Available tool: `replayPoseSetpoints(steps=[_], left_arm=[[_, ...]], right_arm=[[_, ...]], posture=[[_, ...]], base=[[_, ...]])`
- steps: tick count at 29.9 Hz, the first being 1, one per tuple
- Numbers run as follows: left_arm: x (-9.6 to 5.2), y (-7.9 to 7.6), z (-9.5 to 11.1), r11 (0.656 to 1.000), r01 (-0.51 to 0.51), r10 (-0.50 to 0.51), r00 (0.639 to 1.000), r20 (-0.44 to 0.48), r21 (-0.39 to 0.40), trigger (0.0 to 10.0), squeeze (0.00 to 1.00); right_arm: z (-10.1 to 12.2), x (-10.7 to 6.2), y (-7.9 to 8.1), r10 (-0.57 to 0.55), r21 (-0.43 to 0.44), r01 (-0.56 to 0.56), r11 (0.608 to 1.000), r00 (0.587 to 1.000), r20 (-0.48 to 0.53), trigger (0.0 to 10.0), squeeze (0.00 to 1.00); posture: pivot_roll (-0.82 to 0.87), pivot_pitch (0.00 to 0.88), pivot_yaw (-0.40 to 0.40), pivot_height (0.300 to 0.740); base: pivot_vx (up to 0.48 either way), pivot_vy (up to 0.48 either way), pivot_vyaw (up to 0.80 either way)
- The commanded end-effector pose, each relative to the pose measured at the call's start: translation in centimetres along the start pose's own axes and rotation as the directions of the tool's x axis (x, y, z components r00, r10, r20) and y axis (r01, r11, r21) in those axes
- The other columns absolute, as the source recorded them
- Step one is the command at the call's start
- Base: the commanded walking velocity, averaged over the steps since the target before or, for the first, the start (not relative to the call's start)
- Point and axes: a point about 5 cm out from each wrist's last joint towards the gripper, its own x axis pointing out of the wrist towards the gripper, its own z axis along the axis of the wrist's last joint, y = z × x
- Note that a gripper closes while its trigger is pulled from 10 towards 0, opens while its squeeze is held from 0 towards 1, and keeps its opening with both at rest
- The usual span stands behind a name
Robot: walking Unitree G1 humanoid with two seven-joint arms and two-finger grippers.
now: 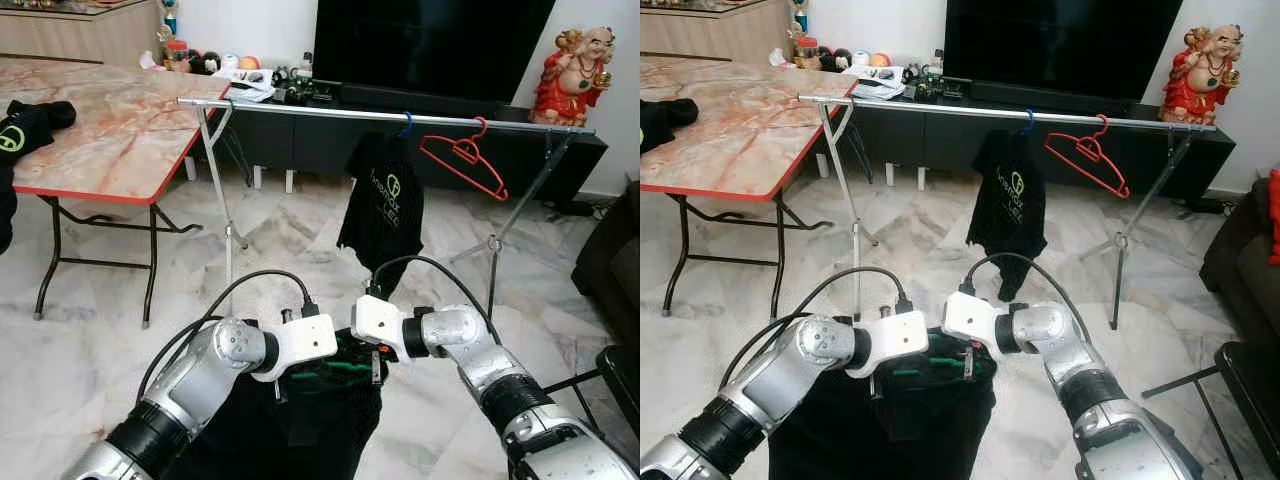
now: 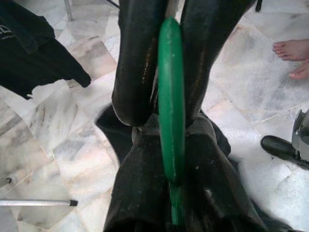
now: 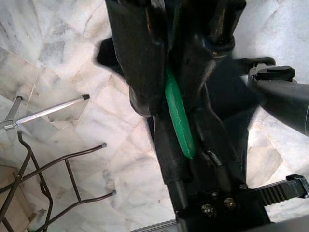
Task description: Hang hanger
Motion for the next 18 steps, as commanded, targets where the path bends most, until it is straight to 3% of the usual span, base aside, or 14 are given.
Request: replayPoseSetpoints(steps=[1, 16, 17, 18], left_arm=[[0.34, -0.46, 0.40, 0.999, 0.037, -0.037, 0.999, -0.004, 0.020, 0.0, 0.00], [0.31, -0.46, 0.25, 0.999, 0.043, -0.043, 0.999, -0.031, 0.021, 0.0, 0.00], [0.31, -0.46, 0.26, 0.999, 0.044, -0.043, 0.999, -0.031, 0.021, 0.0, 0.00], [0.31, -0.47, 0.26, 0.999, 0.044, -0.043, 0.999, -0.031, 0.023, 0.0, 0.00]], right_arm=[[1.68, -0.40, -1.25, -0.046, -0.035, 0.048, 0.998, 0.998, 0.052, 0.0, 0.00], [1.59, -0.35, -1.34, -0.064, -0.032, 0.065, 0.997, 0.997, 0.042, 0.0, 0.00], [1.55, -0.40, -1.41, -0.072, -0.031, 0.073, 0.997, 0.997, 0.038, 2.9, 0.00], [1.44, -0.48, -1.54, -0.089, -0.024, 0.090, 0.996, 0.996, 0.031, 10.0, 0.59]], posture=[[0.14, 0.000, -0.081, 0.740], [0.14, 0.000, -0.078, 0.740], [0.14, 0.000, -0.078, 0.740], [0.14, 0.000, -0.077, 0.740]], base=[[0.000, 0.000, 0.00], [0.000, 0.000, 0.00], [0.000, 0.000, 0.00], [0.000, 0.000, 0.00]])
